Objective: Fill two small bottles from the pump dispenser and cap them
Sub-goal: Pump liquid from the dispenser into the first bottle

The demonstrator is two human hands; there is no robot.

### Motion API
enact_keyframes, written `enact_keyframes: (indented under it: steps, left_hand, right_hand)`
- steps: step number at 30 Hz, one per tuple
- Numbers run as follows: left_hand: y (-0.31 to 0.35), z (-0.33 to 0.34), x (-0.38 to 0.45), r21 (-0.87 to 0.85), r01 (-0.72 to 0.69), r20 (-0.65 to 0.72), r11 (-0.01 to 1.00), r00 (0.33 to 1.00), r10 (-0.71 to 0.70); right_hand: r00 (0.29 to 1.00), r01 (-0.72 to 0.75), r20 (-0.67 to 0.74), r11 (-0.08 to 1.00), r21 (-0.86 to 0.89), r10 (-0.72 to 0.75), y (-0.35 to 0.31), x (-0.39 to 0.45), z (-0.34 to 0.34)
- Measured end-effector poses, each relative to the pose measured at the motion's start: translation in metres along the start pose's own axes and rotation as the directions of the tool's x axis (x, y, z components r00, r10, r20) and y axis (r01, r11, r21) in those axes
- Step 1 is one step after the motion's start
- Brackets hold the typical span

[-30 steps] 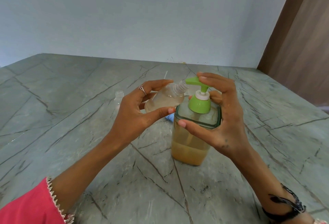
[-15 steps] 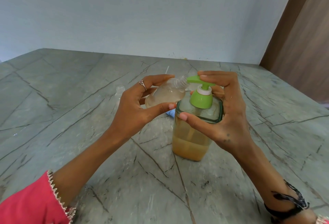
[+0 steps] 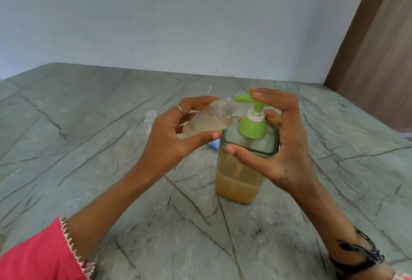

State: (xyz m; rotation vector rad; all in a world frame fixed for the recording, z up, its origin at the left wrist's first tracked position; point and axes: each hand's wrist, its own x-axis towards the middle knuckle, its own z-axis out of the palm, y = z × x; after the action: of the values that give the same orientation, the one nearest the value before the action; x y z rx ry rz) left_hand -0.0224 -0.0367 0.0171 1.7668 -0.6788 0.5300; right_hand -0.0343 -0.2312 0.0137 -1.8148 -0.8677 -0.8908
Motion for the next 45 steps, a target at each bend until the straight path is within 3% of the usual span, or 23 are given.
enact_keyframes:
  steps: [25, 31, 45]
  left_hand:
    - [-0.003, 0.001, 0.000, -0.078, 0.057, 0.002, 0.995, 0.998, -0.057]
    - [-0.005, 0.004, 0.000, -0.080, 0.087, -0.009, 0.993, 0.996, -0.088]
    - [-0.011, 0.007, -0.004, -0.093, 0.141, 0.022, 0.986, 0.990, -0.140]
  right_hand:
    - [0.992, -0.075, 0.099, 0.995, -0.069, 0.082, -0.011, 0.002, -0.006]
    - [0.976, -0.090, 0.184, 0.988, -0.129, 0.113, -0.015, 0.004, -0.013]
    - [0.849, -0.347, 0.425, 0.938, 0.000, 0.314, 0.000, 0.028, -0.053]
